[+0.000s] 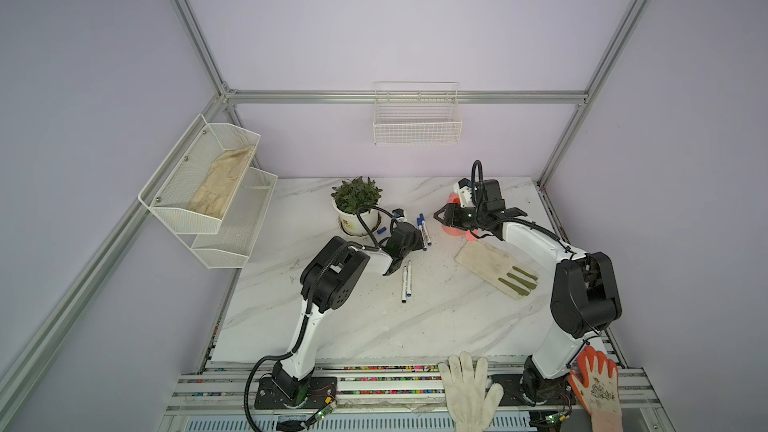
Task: Insert the pens into the pen caps
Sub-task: 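Set the capped marker down with the left gripper and move over uncapped markers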
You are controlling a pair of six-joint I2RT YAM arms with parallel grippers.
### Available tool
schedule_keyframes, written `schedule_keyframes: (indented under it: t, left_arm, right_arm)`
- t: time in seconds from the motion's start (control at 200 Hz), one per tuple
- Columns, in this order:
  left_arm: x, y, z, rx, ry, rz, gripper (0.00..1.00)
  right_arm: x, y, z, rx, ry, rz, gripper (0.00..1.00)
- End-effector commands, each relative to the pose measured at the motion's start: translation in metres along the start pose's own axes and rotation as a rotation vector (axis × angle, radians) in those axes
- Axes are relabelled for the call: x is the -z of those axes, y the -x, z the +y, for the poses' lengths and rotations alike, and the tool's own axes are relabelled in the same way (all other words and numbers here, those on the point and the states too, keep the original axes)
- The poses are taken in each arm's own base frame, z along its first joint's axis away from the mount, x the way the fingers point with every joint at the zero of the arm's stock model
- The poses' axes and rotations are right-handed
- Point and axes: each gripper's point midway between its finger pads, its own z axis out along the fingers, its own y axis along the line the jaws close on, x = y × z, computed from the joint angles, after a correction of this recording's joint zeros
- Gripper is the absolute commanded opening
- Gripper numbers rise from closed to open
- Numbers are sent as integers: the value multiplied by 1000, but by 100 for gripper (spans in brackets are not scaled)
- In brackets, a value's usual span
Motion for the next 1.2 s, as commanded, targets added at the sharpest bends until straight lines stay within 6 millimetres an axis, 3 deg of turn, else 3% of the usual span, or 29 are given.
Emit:
schedule_keyframes:
  t: [0.0, 0.125, 0.25, 0.43, 0.575, 0.845, 1.195]
  left_arm:
    - [12, 42, -35, 2, -82, -63, 31]
    - [40, 58, -48, -74, -117, -81, 33]
    - [80, 57, -42, -182, -109, -77, 34]
    - [135, 15, -11, -368, -80, 55, 36]
    - [163, -17, -3, -456, -129, 173, 37]
    - [168, -56, -4, -516, -190, 318, 37]
    - [167, -75, 7, -566, -133, 371, 36]
  right_arm:
    - [10, 3, 3, 22, 0, -19, 49]
    - [12, 4, 3, 27, -7, -25, 49]
    - [11, 4, 4, 27, -4, -25, 48]
    - [10, 4, 3, 25, -6, -20, 48]
    - [8, 2, 1, 19, -5, -13, 48]
    - [7, 1, -1, 11, -14, -8, 47]
    - [6, 0, -2, 15, -19, -3, 47]
